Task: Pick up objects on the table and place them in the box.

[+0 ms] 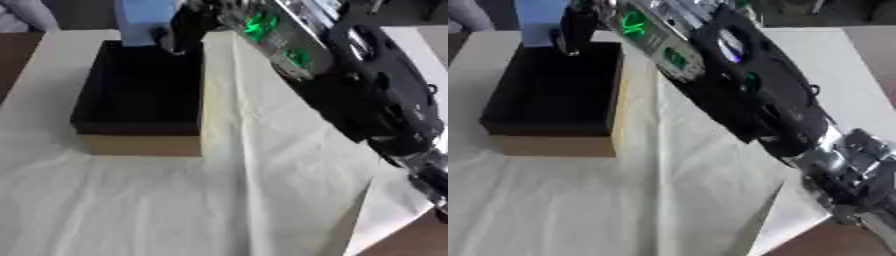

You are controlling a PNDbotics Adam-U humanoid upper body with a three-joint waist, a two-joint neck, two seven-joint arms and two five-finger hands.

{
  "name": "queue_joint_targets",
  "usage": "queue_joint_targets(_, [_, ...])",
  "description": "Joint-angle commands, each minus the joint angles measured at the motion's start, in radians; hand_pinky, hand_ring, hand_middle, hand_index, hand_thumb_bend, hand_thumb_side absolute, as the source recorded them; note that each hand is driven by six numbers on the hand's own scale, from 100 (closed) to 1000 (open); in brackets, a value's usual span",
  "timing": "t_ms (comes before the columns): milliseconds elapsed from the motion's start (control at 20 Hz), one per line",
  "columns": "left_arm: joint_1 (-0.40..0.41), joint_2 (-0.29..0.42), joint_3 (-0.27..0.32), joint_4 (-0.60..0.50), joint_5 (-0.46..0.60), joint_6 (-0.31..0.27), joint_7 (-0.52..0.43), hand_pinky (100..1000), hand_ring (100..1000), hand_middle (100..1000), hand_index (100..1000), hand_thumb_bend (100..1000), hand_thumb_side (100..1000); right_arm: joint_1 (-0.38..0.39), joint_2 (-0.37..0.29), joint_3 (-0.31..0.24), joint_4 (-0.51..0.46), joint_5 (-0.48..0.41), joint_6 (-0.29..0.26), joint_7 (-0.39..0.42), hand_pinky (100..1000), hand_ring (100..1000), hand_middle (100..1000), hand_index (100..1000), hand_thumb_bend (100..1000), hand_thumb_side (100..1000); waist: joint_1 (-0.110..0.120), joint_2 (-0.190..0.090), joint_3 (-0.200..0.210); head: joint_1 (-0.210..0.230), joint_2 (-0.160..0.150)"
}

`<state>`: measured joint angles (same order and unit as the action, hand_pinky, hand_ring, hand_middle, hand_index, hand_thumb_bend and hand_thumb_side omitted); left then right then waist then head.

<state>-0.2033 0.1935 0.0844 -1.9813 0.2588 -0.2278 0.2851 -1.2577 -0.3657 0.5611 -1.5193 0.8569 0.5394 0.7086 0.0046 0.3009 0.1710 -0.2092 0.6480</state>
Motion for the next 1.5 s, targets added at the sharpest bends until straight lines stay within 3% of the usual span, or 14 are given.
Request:
queue_joint_targets(50, [-0.011, 0.013, 0.0, -0.019, 0.004, -0.001, -0.004, 966, 704, 663, 852, 100, 546, -0.014, 0.014, 0.013, 0.034, 0.008, 0.197, 0.198, 804, 758, 621, 727, 100, 100, 0.003, -0.016, 0.003, -0.005, -0.008])
queue_joint_targets(400, [-0.011, 0.01, -0.001, -0.019, 0.004, 0.001, -0.005, 966, 705, 662, 852, 100, 547, -0.007, 0.021, 0.035, 0.057, -0.005, 0.171, 0.198, 834, 830, 765, 832, 100, 100, 0.004, -0.014, 0.006, -0.007, -0.008])
queue_joint_targets(600, [-0.011, 0.01, -0.001, -0.019, 0.004, 0.001, -0.005, 966, 705, 662, 852, 100, 546, -0.002, 0.023, 0.044, 0.068, -0.022, 0.15, 0.198, 895, 915, 867, 938, 100, 100, 0.005, -0.014, 0.009, -0.008, -0.009])
queue_joint_targets(650, [-0.011, 0.01, -0.001, -0.019, 0.004, 0.002, -0.006, 966, 705, 662, 852, 100, 545, -0.002, 0.023, 0.046, 0.07, -0.023, 0.141, 0.198, 931, 967, 924, 995, 142, 289, 0.006, -0.014, 0.009, -0.009, -0.009])
queue_joint_targets(700, [-0.011, 0.01, -0.001, -0.019, 0.004, 0.001, -0.006, 966, 705, 662, 852, 100, 545, -0.002, 0.024, 0.046, 0.072, -0.022, 0.131, 0.198, 933, 970, 927, 998, 151, 306, 0.006, -0.014, 0.009, -0.009, -0.009])
queue_joint_targets(750, [-0.011, 0.01, -0.001, -0.019, 0.004, 0.001, -0.006, 966, 705, 662, 852, 100, 543, -0.002, 0.023, 0.047, 0.073, -0.019, 0.121, 0.198, 949, 988, 954, 1000, 202, 396, 0.006, -0.014, 0.009, -0.009, -0.009])
queue_joint_targets(850, [-0.012, 0.01, -0.001, -0.019, 0.005, 0.001, -0.006, 966, 705, 662, 852, 100, 544, -0.002, 0.021, 0.046, 0.074, -0.01, 0.102, 0.198, 959, 1000, 978, 1000, 226, 433, 0.005, -0.014, 0.009, -0.009, -0.01])
queue_joint_targets(1500, [-0.012, 0.01, -0.001, -0.019, 0.005, 0.0, -0.006, 966, 705, 662, 852, 100, 544, 0.005, 0.016, 0.031, 0.07, 0.039, 0.082, 0.198, 962, 1000, 975, 1000, 247, 330, 0.006, -0.016, 0.009, -0.01, -0.015])
